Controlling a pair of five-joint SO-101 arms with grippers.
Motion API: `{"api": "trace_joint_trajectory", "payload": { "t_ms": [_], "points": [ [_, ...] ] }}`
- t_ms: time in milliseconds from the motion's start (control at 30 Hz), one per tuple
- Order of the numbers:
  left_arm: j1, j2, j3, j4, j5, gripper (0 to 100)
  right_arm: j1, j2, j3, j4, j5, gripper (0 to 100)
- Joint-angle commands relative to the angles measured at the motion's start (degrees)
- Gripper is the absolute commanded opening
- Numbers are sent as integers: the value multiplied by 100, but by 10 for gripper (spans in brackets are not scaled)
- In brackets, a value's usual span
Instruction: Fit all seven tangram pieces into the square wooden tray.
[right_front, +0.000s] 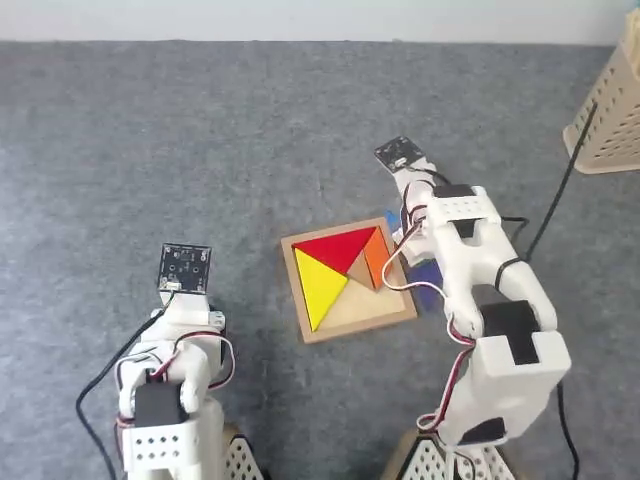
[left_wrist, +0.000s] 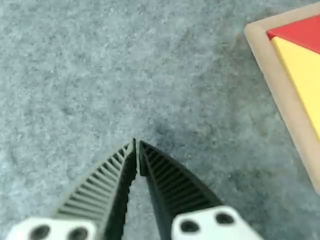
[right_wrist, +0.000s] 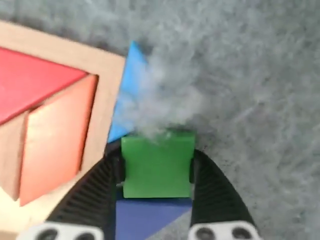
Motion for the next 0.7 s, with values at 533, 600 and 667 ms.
{"api": "trace_joint_trajectory", "payload": {
  "t_ms": [533,600,667],
  "points": [
    [0,-105,-40,35,-26,12,-2114,-4013,1670,1182,-527,7],
    [0,-105,-40,35,-26,12,-2334,-3899,1697,1182,-659,7],
    [0,-105,-40,35,-26,12,-2448,-3723,1697,1174,-686,7]
  ]
}}
